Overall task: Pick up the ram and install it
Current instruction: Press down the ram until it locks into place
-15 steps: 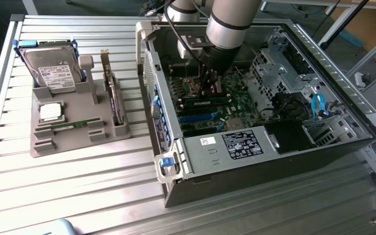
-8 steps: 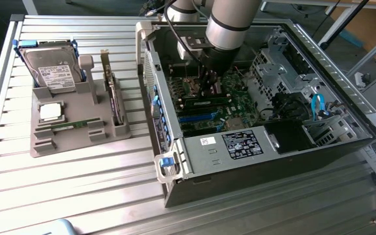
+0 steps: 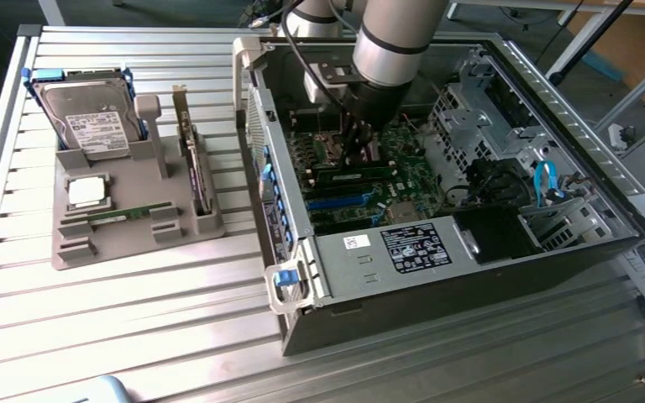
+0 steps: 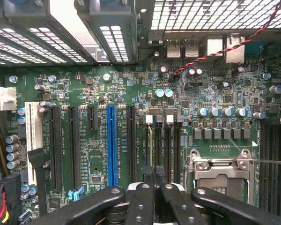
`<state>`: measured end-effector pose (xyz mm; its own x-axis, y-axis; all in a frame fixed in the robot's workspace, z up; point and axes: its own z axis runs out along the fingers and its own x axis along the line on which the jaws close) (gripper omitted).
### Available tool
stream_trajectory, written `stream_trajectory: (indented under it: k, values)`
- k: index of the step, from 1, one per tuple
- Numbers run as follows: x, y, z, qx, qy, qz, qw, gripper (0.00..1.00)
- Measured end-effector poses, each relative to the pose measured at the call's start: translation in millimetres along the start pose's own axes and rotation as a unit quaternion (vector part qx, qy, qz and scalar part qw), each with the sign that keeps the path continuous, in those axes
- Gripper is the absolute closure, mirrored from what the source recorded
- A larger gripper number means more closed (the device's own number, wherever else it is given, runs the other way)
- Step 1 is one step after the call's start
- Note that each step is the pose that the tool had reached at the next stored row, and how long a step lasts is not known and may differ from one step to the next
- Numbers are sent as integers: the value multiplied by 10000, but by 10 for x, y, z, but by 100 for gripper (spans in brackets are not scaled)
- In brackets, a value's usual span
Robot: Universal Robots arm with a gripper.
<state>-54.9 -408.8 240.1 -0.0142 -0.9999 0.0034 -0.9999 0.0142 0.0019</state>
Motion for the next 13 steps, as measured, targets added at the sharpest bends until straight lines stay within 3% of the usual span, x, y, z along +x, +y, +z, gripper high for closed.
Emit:
stream_trajectory:
  k: [13]
  values:
    - [0,0,39,0,1,0,10000,90]
